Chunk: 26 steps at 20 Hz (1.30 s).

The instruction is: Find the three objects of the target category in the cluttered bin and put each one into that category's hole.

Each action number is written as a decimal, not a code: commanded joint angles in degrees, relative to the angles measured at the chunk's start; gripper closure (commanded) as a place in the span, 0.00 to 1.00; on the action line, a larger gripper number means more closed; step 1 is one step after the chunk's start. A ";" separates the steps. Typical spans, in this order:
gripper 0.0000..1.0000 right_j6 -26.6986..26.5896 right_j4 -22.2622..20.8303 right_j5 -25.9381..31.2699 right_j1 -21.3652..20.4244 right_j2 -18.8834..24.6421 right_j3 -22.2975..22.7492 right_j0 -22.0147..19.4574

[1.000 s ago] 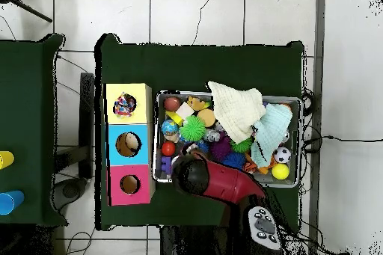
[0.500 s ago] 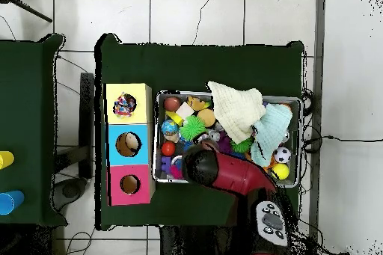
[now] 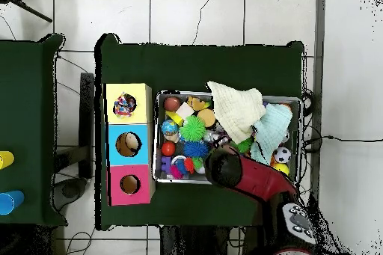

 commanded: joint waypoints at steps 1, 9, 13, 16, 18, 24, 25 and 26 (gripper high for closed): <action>0.00 2.49 -4.64 -11.65 8.53 3.96 -5.36 -2.09; 0.00 2.12 -4.80 -21.54 13.43 -1.66 -10.96 -0.64; 0.00 1.96 -6.37 -22.32 13.42 0.07 -10.57 -2.67; 0.00 1.27 -8.74 -20.27 14.01 3.60 -11.30 -6.04; 1.00 0.41 -10.68 -16.87 14.04 6.58 -11.64 -8.61; 1.00 1.28 -12.61 -15.94 13.29 10.45 -10.10 -10.81; 1.00 1.57 -12.38 -15.79 12.84 10.15 -9.79 -10.40; 1.00 2.35 -11.39 -16.18 12.59 8.92 -9.40 -9.04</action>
